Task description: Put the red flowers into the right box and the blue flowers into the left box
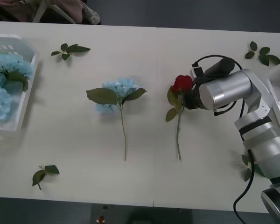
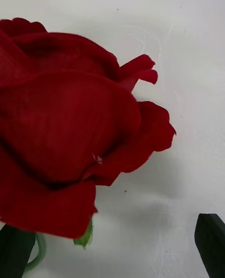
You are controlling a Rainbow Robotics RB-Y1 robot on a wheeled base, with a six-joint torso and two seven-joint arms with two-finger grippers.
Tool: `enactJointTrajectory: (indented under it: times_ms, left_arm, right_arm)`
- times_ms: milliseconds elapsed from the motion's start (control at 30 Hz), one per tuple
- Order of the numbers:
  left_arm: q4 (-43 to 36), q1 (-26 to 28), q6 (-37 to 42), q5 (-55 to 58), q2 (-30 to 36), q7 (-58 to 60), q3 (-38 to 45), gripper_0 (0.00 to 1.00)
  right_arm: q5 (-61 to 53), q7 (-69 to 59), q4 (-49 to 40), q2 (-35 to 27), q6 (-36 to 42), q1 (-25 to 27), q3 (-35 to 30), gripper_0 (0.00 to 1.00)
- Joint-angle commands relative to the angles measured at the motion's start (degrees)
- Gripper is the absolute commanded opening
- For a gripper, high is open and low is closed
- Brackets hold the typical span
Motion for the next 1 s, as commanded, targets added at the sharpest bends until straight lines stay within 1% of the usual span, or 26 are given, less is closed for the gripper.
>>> enactJointTrajectory:
  times_ms: [33,167,200,267,300,333,367,400,433,467,500,533,633,767,833,933,1000]
  left_arm:
    - [-1.96,-1.27,1.83,6.98,0.87,-1.39,2.17,0.77]
    - [-6.88,-1.36,8.78,13.48,0.7,-0.33,5.25,0.85]
    - [-8.99,-1.36,10.36,14.89,0.35,1.6,5.33,0.92]
    - [-12.77,-1.36,12.91,16.64,-0.89,7.4,5.25,0.99]
    - [-15.06,-1.36,13.96,17.44,-1.68,11.62,4.89,1.0]
    - [-16.9,-1.27,14.23,18.05,-2.64,14.78,4.19,1.0]
    - [-18.05,-1.27,14.23,18.23,-3.17,16.45,3.75,1.0]
    - [-20.51,-1.18,14.23,17.96,-4.14,20.23,2.61,1.0]
    - [-22.35,-1.09,14.05,17.79,-5.28,24.19,1.29,1.0]
    - [-23.58,-1.01,13.7,17.7,-6.25,26.82,0.32,1.0]
    - [-24.81,-0.92,13.35,17.52,-7.48,29.64,-0.91,1.0]
    - [-25.25,-0.83,13.08,17.44,-8.09,30.87,-1.52,1.0]
    - [-26.75,0.05,9.74,17.08,-11.87,35.53,-4.42,1.0]
    - [-26.83,2.25,2.36,16.64,-16.79,39.39,-8.73,1.0]
    - [-26.83,3.21,-1.24,14.71,-19.34,41.41,-11.45,1.0]
    - [-26.83,3.56,-3.97,11.2,-22.15,43.87,-15.06,1.0]
    - [-26.83,3.56,-5.46,7.86,-23.91,45.98,-17.69,1.0]
  right_arm:
    - [1.05,-3.61,-0.16,1.84,-0.58,-1.26,-0.56,1.0]
    - [1.85,-3.79,1.77,2.54,-3.12,-1.26,-0.56,1.0]
    - [2.02,-3.79,2.21,2.63,-3.65,-1.26,-0.56,1.0]
    - [2.37,-3.79,2.39,2.72,-3.92,-1.26,-0.56,1.0]
    - [2.55,-3.79,2.3,2.81,-3.92,-1.35,-0.56,1.0]
    - [2.55,-3.79,2.39,2.81,-3.83,-1.26,-0.47,0.97]
    - [2.64,-3.79,2.39,2.81,-3.83,-1.26,-0.38,0.87]
    - [2.64,-3.79,2.39,2.81,-3.92,-1.35,-0.29,0.6]
    - [2.55,-3.79,2.3,2.81,-3.92,-1.26,-0.12,0.27]
    - [2.55,-3.79,2.39,2.81,-3.83,-1.26,-0.21,0.12]
    - [2.55,-3.87,2.39,2.81,-3.92,-1.26,-0.21,0.04]
    - [2.55,-3.87,2.3,2.81,-3.83,-1.26,-0.21,0.0]
    - [2.37,-4.14,2.3,2.81,-3.83,-1.26,-0.21,0.0]
    - [2.2,-4.4,2.3,2.81,-3.83,-1.35,-0.21,0.0]
    - [2.29,-4.58,1.68,2.81,-3.83,-1.26,-0.29,0.0]
    - [2.11,-4.66,0.01,2.19,-2.77,-1.26,-0.82,0.0]
    - [1.58,-4.66,-2.71,1.31,-0.05,-1.26,-1.44,0.0]
